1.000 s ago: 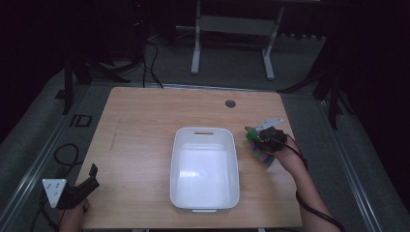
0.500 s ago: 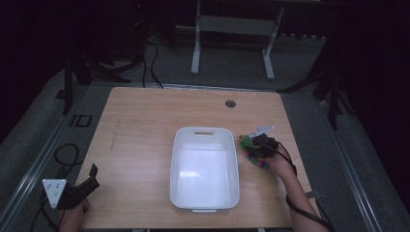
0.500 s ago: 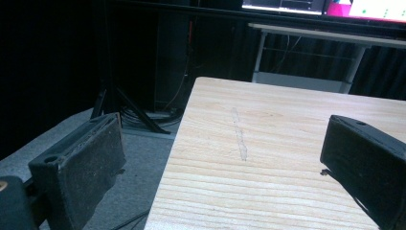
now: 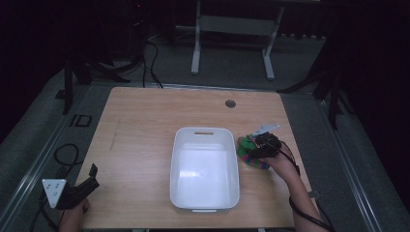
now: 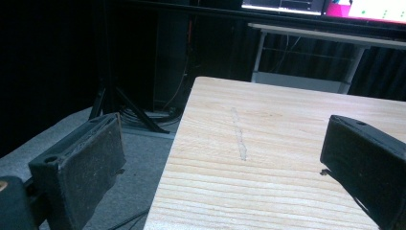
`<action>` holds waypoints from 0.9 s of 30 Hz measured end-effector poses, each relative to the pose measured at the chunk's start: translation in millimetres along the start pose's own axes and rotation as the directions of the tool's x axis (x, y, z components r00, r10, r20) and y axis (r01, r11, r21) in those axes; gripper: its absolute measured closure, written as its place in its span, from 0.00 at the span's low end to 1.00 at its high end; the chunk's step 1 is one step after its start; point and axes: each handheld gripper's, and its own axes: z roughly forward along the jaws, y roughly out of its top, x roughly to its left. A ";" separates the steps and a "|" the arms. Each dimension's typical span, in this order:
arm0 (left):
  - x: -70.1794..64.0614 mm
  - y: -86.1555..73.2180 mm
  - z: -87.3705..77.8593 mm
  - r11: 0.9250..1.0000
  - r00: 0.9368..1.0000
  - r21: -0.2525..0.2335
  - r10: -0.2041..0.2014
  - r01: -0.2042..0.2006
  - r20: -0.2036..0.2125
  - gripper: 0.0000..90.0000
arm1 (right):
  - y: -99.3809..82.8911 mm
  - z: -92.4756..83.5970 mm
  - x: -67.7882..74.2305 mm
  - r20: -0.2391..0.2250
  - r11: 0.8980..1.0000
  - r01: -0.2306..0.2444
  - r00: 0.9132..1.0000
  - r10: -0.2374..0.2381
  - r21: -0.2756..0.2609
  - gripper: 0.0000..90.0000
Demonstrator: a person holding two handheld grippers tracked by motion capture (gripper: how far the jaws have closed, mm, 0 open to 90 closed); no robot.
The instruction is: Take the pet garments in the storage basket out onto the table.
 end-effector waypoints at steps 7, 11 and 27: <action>-0.5 -0.1 0.0 1.000 1.000 -0.002 0.003 -0.003 -0.005 0.02 | -6.5 -30.0 1.8 -0.012 0.996 -0.026 1.000 0.025 -0.085 0.14; -0.4 -0.1 -0.2 1.000 1.000 -0.001 0.005 -0.005 -0.008 0.02 | -22.1 -40.3 -0.7 -0.039 0.989 -0.054 0.998 0.049 -0.136 0.13; -0.9 -0.2 -0.1 1.000 1.000 -0.003 0.001 -0.001 -0.014 0.02 | -117.8 -62.9 -11.2 0.049 0.931 -0.200 0.973 0.225 -0.304 0.12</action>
